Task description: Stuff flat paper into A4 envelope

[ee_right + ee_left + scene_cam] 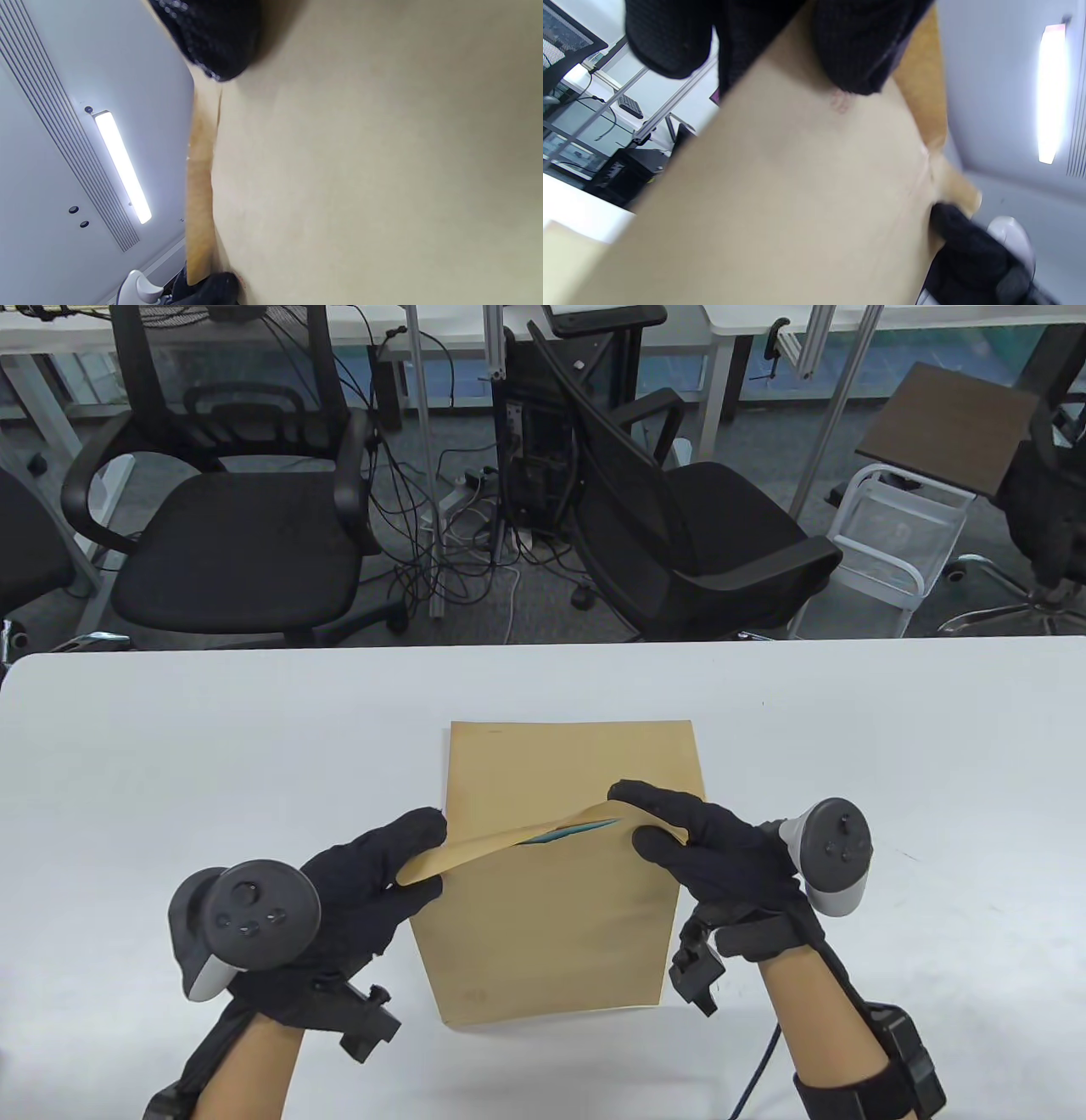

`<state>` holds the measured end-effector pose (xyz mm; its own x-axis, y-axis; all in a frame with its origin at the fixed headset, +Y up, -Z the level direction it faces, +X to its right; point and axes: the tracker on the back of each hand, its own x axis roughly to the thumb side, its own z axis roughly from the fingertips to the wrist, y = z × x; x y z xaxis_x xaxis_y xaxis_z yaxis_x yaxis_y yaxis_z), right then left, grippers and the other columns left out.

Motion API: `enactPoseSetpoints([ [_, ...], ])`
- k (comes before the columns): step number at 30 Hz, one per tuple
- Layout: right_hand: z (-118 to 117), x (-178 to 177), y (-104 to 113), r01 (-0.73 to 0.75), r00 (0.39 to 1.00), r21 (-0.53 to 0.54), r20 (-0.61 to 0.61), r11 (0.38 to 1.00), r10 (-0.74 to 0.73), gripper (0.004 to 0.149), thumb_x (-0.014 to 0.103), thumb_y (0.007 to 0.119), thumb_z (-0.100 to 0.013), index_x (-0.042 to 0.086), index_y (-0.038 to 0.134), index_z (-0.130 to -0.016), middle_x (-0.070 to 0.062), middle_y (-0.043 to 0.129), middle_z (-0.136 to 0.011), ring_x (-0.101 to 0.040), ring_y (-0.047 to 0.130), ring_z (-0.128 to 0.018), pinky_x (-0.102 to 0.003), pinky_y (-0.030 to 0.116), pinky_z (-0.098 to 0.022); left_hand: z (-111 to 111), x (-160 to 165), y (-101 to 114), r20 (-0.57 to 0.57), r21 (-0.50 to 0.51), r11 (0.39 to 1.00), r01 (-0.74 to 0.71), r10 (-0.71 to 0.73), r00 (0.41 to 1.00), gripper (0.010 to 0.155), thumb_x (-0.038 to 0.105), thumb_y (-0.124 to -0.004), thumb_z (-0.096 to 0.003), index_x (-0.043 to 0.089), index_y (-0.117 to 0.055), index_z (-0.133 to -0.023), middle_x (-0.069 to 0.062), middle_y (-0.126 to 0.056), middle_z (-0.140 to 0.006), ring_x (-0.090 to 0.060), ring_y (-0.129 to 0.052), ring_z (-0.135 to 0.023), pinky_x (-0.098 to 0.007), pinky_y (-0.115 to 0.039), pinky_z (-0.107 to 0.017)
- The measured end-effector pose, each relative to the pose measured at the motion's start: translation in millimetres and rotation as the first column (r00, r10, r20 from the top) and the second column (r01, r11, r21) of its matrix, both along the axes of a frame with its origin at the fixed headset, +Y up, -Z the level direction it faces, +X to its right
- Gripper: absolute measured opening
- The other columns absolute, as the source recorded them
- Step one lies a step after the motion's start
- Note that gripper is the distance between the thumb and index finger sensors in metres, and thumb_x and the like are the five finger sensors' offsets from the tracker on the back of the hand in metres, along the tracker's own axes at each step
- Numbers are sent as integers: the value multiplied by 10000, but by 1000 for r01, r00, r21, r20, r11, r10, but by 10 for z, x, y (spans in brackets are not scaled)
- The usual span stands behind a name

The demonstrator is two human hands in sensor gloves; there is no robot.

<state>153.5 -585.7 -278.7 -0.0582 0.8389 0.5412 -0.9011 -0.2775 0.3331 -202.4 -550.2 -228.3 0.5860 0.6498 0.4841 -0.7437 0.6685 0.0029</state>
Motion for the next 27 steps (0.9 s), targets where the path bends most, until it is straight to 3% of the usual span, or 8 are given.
enactPoseSetpoints([
  [7,24,229,79,-56,997,-20,-59,998,55,559,206,773,-550,83,661,-1083,-215,819,-971,-445,914,-756,-683,614,-589,-16,-4,-58,-25,61,998,-18,19,1000,426,256,-805,-463,249,-784,-889,-59,-933,-795,-261,-1009,-614,-503,-794,-568],
  [11,38,407,359,-69,990,-37,-122,997,64,711,287,800,-563,74,511,-1176,-284,651,-1103,-553,757,-902,-751,486,-629,-23,-19,-77,-25,74,997,-22,24,999,412,253,-800,-467,250,-786,-880,-62,-925,-799,-260,-998,-618,-502,-786,-574],
  [15,51,306,778,-218,976,51,30,975,216,723,299,806,-562,67,512,-1180,-314,637,-1111,-583,737,-914,-767,470,-624,-45,63,-90,2,74,997,-4,4,1000,408,253,-797,-470,256,-783,-879,-56,-916,-812,-259,-993,-632,-504,-780,-582],
  [18,16,17,998,-460,886,57,84,886,455,775,312,816,-553,52,461,-1192,-339,634,-1109,-605,745,-903,-778,477,-612,-36,144,-89,12,96,995,16,-17,1000,408,253,-795,-470,262,-780,-878,-50,-916,-815,-256,-993,-637,-506,-779,-584],
  [20,-26,-243,1052,-621,784,17,35,784,620,826,331,815,-555,45,384,-1199,-379,615,-1111,-633,742,-894,-790,467,-608,-29,180,-87,13,104,994,28,-29,999,409,255,-795,-472,264,-777,-881,-47,-910,-822,-254,-995,-641,-505,-780,-585],
  [21,-49,-393,1042,-697,717,-7,-27,717,696,808,328,817,-555,48,417,-1199,-392,615,-1110,-647,737,-894,-799,454,-606,-26,191,-88,8,112,993,30,-31,999,409,255,-796,-471,262,-778,-880,-47,-916,-817,-253,-996,-638,-504,-782,-584],
  [23,-68,-580,986,-764,644,-35,-108,644,757,710,304,816,-555,-11,597,-1151,-382,695,-1072,-644,774,-865,-803,465,-596,-24,192,-97,-9,120,992,32,-32,999,411,257,-798,-472,261,-778,-883,-48,-916,-817,-248,-999,-636,-498,-785,-585],
  [27,-68,-778,842,-792,605,25,-98,610,790,536,243,814,-549,-8,794,-1023,-338,814,-990,-599,857,-793,-790,510,-579,-15,155,-132,-55,154,988,27,-19,998,424,263,-804,-468,234,-774,-890,-65,-926,-793,-235,-1013,-600,-476,-808,-564],
])
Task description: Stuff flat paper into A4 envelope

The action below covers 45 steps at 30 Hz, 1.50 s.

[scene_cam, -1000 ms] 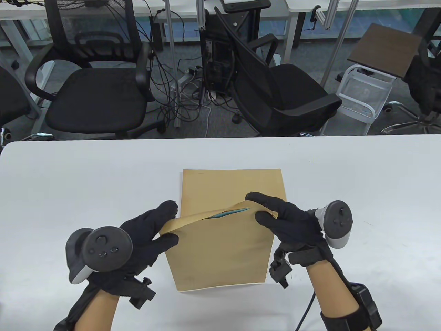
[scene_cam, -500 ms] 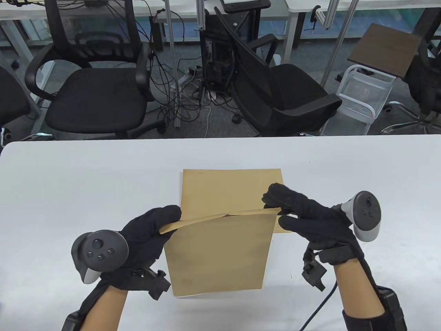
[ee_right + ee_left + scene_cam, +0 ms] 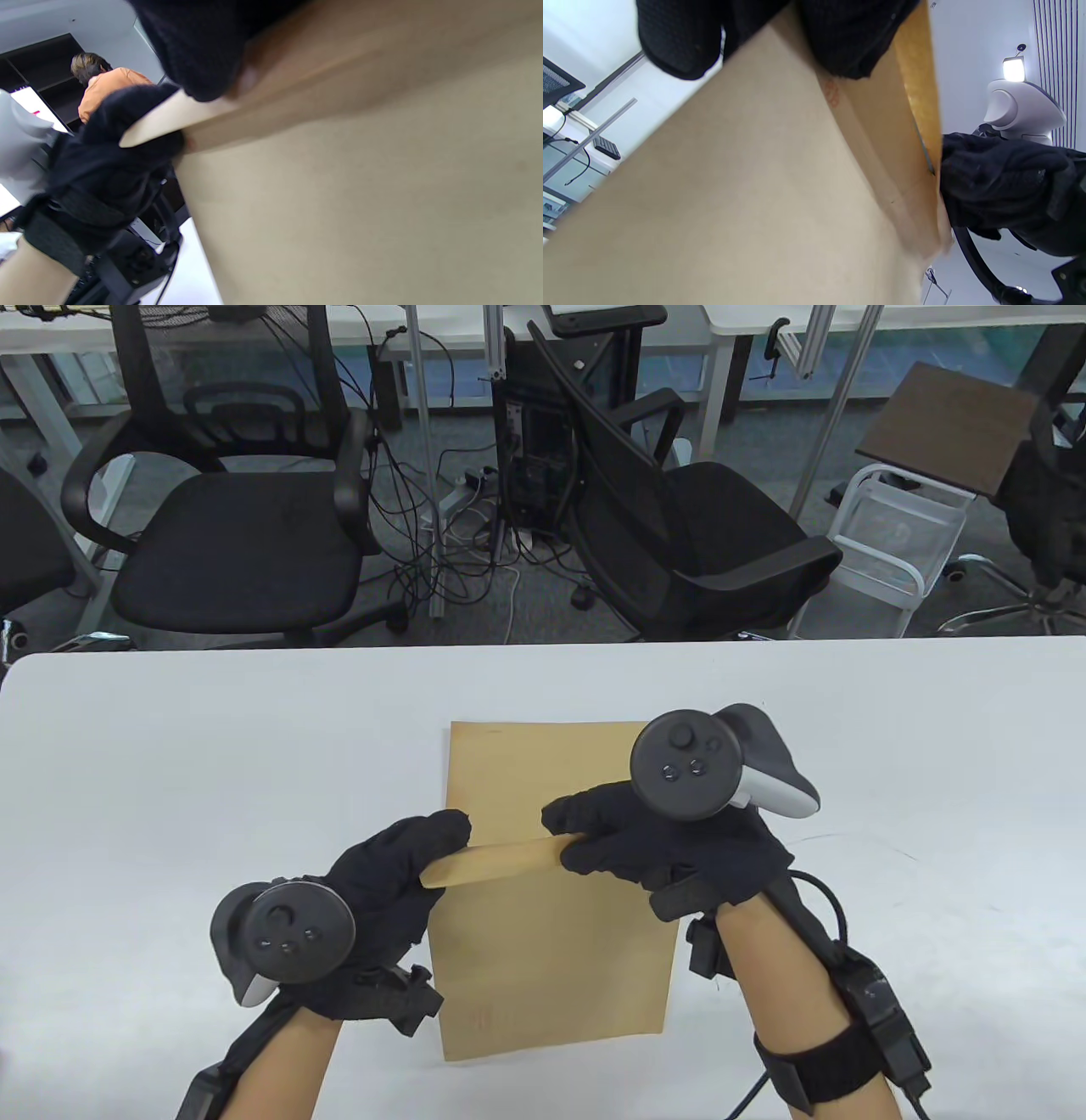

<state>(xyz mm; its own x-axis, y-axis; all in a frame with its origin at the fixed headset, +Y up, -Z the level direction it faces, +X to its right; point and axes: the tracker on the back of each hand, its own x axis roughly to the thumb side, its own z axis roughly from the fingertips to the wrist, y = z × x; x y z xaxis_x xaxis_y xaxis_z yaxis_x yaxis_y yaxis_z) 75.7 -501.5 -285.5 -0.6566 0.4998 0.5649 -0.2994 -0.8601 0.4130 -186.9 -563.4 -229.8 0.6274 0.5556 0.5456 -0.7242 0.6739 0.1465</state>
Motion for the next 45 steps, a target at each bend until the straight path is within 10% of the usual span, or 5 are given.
enactPoseSetpoints([
  [9,71,-49,-98,-73,996,205,63,976,61,456,205,800,-539,6,827,-948,-296,892,-868,-510,942,-660,-727,577,-573,-23,40,-48,13,-21,1000,2,-2,1000,455,270,-806,-468,220,-753,-917,-62,-924,-803,-221,-1022,-610,-478,-811,-568],
  [16,171,-6,-69,-104,993,322,83,941,82,452,189,813,-516,-2,834,-926,-280,920,-813,-481,965,-609,-701,602,-568,-9,87,48,118,-105,986,130,-117,986,917,511,-900,-340,217,-504,-1112,-107,-716,-1063,-320,-889,-868,-562,-702,-661],
  [22,268,-60,-70,-107,994,359,42,927,99,451,187,815,-514,3,836,-926,-270,925,-813,-474,968,-611,-702,600,-571,-53,203,131,16,-100,987,129,-128,992,465,414,-779,-476,189,-823,-881,-72,-970,-745,-283,-1021,-585,-504,-794,-541],
  [35,300,-215,76,-67,997,274,-11,960,73,641,288,824,-541,-8,681,-1092,-329,775,-1008,-577,848,-796,-771,498,-599,53,368,117,-16,-2,973,232,-232,973,437,368,-727,-492,180,-743,-886,-38,-897,-734,-217,-962,-576,-467,-772,-588],
  [45,279,-160,103,-103,995,313,41,944,95,470,246,773,-561,-18,821,-946,-286,912,-840,-501,955,-625,-717,589,-567,95,303,133,-20,52,983,178,-177,984,441,369,-728,-491,167,-743,-883,-41,-902,-731,-221,-970,-576,-471,-778,-580],
])
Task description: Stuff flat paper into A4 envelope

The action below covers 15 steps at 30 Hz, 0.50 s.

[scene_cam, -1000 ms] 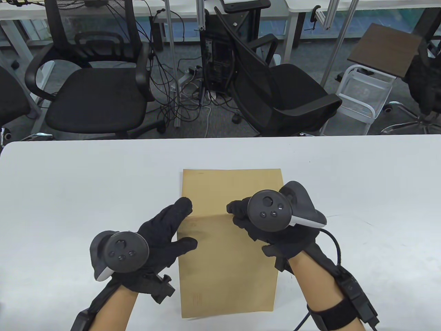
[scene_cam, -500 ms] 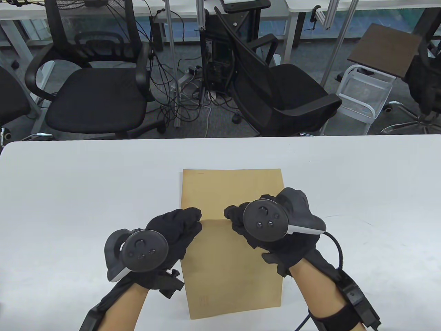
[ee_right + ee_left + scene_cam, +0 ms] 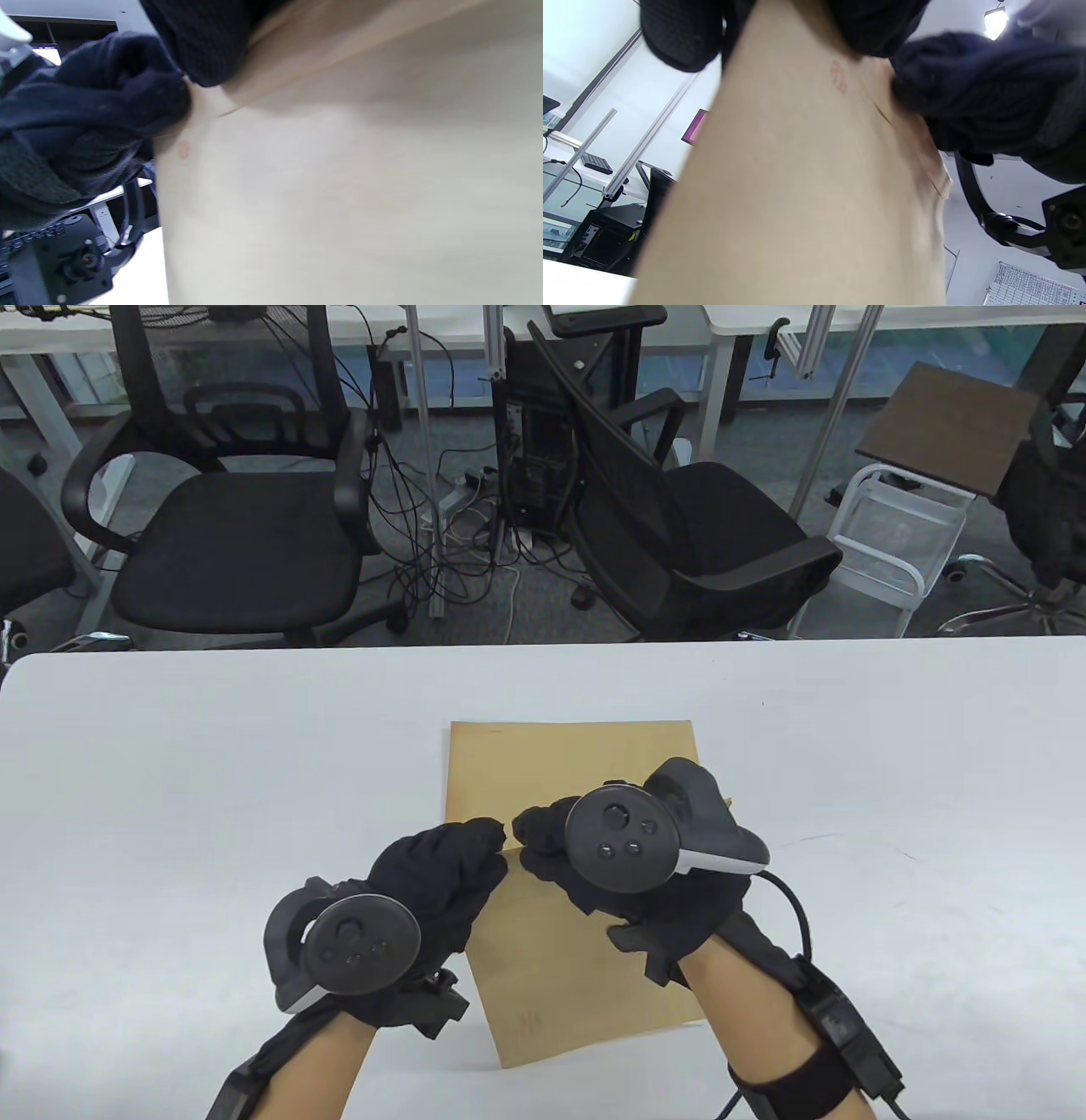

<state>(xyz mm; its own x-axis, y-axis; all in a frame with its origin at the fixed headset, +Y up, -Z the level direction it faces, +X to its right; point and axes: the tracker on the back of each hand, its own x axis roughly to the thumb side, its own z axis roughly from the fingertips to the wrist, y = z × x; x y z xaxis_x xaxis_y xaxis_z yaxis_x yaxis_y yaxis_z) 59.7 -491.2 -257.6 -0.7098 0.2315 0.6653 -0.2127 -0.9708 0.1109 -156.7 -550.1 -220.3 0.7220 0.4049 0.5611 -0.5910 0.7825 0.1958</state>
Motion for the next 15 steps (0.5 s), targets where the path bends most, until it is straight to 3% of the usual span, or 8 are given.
enactPoseSetpoints([
  [3,-26,324,11,-29,996,19,89,999,27,463,245,777,-558,-1,825,-947,-274,912,-856,-499,954,-645,-722,584,-571,18,-127,23,-17,12,1000,5,-5,1000,441,375,-728,-489,174,-748,-881,-33,-911,-726,-212,-977,-575,-465,-788,-576],
  [7,-59,762,-27,71,983,4,172,997,-71,456,242,781,-553,3,827,-939,-272,911,-846,-499,950,-635,-720,582,-571,35,-166,15,9,-9,999,-34,34,999,441,365,-734,-490,166,-751,-883,-44,-908,-733,-224,-974,-579,-472,-781,-581],
  [10,-53,938,-105,186,970,-41,169,982,-176,447,228,785,-548,-9,828,-924,-272,914,-821,-487,952,-611,-712,587,-570,27,-137,4,12,-9,999,-40,40,999,443,375,-734,-493,178,-748,-889,-34,-911,-739,-213,-980,-584,-465,-786,-582],
  [15,8,1104,-175,279,951,-24,142,960,-273,436,231,788,-539,-6,833,-903,-253,931,-778,-446,974,-569,-692,609,-568,-4,-197,-30,-17,0,996,-84,84,996,456,387,-755,-482,182,-783,-888,-42,-952,-737,-208,-1021,-561,-467,-812,-549],
])
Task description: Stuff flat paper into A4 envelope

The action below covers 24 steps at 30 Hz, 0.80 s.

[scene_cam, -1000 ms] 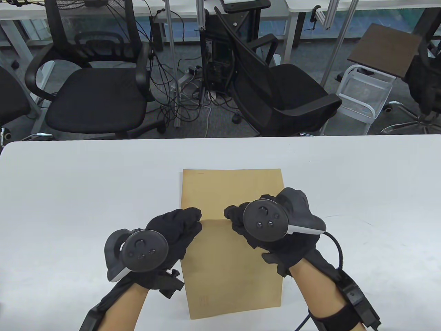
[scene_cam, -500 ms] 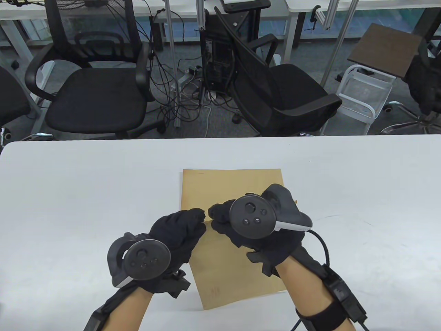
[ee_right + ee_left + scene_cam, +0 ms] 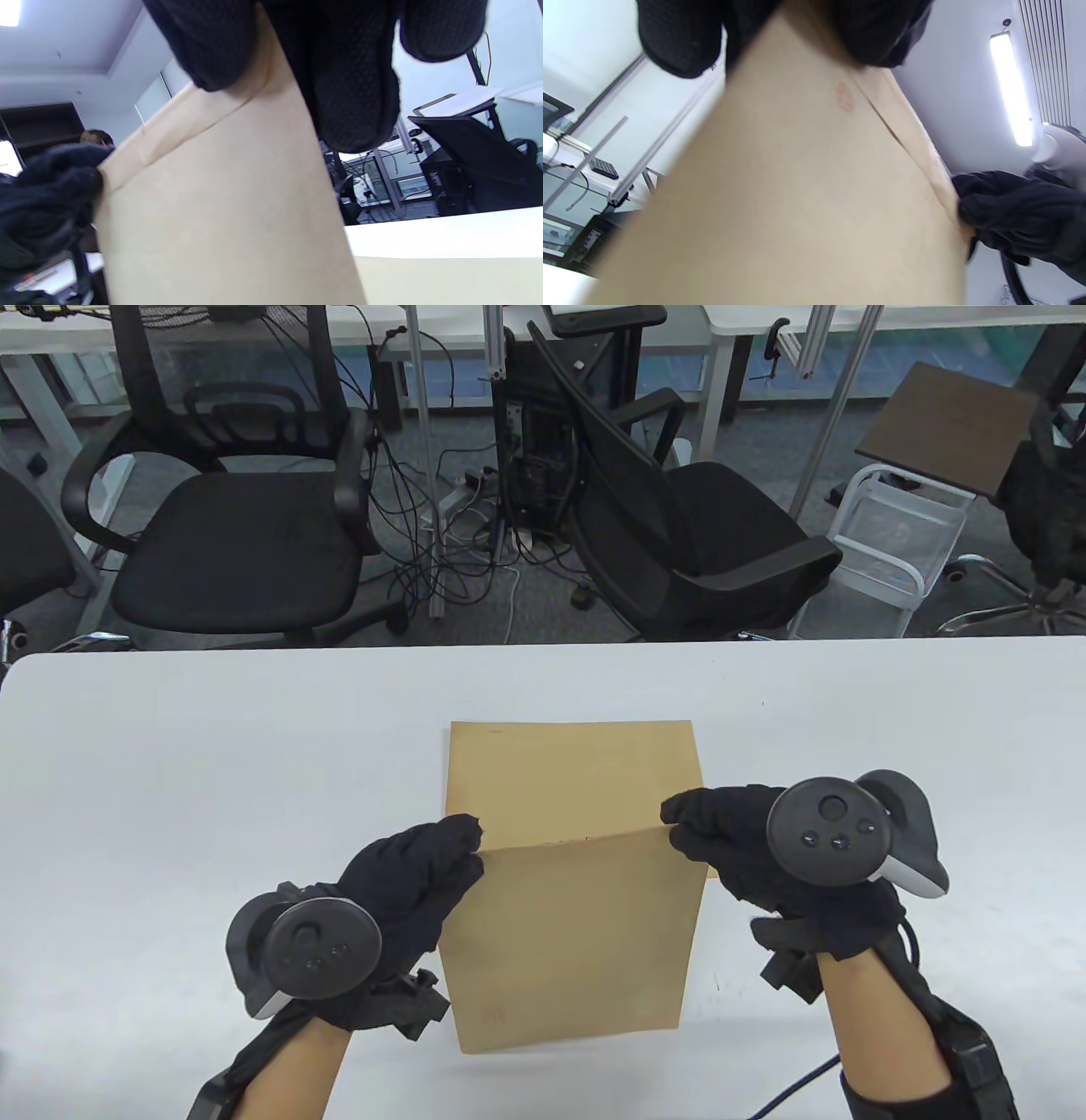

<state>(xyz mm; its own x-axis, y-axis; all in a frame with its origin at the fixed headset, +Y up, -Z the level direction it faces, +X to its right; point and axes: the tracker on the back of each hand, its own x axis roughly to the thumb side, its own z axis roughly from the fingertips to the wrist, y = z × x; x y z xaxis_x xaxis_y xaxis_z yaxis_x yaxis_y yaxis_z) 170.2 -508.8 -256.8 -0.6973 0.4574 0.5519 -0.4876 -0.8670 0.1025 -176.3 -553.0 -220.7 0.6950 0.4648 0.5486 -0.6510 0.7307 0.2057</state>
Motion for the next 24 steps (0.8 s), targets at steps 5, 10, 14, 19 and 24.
enactPoseSetpoints([
  [5,67,152,-6,50,999,17,-10,999,-50,439,226,802,-530,-21,838,-892,-240,951,-720,-413,990,-509,-675,621,-569,32,-17,-3,10,-32,999,-8,8,1000,457,392,-772,-471,152,-818,-858,-69,-976,-697,-230,-1030,-520,-478,-815,-526],
  [10,162,453,28,88,993,70,70,994,-93,441,211,813,-518,-36,842,-882,-242,959,-690,-412,991,-482,-665,618,-577,53,-168,-4,-118,28,1000,14,-10,993,452,383,-774,-480,158,-807,-870,-59,-970,-720,-221,-1034,-542,-470,-819,-532],
  [14,280,467,98,146,988,105,35,984,-150,453,215,818,-519,-57,836,-880,-245,962,-676,-410,995,-466,-658,626,-573,138,-27,109,-80,17,999,31,-29,996,812,458,-801,-465,185,-421,-1129,-143,-690,-1050,-249,-954,-712,-482,-758,-606],
  [19,411,101,160,186,973,70,-150,980,-174,458,248,813,-530,-43,839,-882,-230,965,-702,-418,1000,-500,-663,631,-569,344,458,323,37,58,991,120,-123,992,1071,566,-823,-403,206,-129,-1135,-222,-406,-1167,-201,-996,-643,-426,-826,-518],
  [24,439,-287,110,231,894,-124,-365,965,-261,437,220,790,-547,-12,823,-916,-251,936,-785,-454,981,-594,-696,589,-594,376,703,363,118,-183,928,326,-309,944,869,610,-838,-358,207,-616,-1095,-271,-699,-1034,-158,-1026,-452,-376,-861,-393],
])
